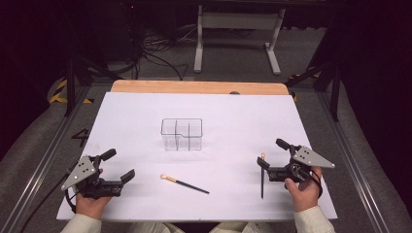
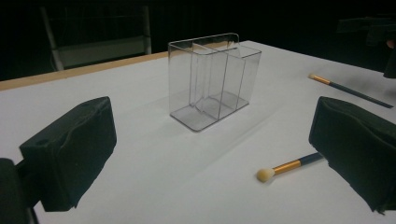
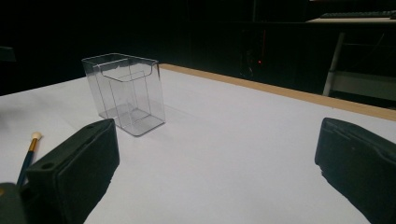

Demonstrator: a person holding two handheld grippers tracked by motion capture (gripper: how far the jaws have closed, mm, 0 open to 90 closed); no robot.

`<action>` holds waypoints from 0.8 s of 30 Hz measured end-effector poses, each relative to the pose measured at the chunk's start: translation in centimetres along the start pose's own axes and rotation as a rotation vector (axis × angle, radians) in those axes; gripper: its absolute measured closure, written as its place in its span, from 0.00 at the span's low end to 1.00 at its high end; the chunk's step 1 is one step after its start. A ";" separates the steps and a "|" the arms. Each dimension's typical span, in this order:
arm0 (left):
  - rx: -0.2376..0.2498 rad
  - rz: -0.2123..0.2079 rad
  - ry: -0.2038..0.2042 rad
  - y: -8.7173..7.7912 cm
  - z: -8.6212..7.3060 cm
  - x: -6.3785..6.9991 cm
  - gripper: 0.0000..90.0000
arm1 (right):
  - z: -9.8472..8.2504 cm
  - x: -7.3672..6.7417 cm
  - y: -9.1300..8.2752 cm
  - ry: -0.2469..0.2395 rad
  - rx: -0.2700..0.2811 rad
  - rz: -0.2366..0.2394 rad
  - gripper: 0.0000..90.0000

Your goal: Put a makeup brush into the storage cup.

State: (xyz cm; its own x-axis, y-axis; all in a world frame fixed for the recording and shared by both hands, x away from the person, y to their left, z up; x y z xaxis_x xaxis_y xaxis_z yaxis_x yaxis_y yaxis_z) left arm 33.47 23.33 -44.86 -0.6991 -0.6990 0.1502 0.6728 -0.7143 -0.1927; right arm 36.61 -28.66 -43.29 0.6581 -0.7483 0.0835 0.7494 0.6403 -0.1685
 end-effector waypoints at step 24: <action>0.008 0.011 -0.025 -0.1 0.3 -0.6 0.02 | 0.1 0.0 0.0 -0.010 -0.022 -0.008 0.00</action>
State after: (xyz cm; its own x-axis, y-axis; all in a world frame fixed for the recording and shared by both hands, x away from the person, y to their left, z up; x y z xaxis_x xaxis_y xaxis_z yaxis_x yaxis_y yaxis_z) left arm 33.87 23.79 -44.68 -0.6852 -0.7077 0.1722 0.6827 -0.7064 -0.1866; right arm 36.62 -28.67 -43.19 0.6528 -0.7516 0.0949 0.7530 0.6301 -0.1897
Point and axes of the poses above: each handheld gripper's, and its own axes: y roughly forward along the jaws, z roughly out of its top, x roughly to its right, the point moved 4 cm from there along y, roughly forward along the jaws, and after that the axes turned 5 degrees about -y, right-handed, at the moved point
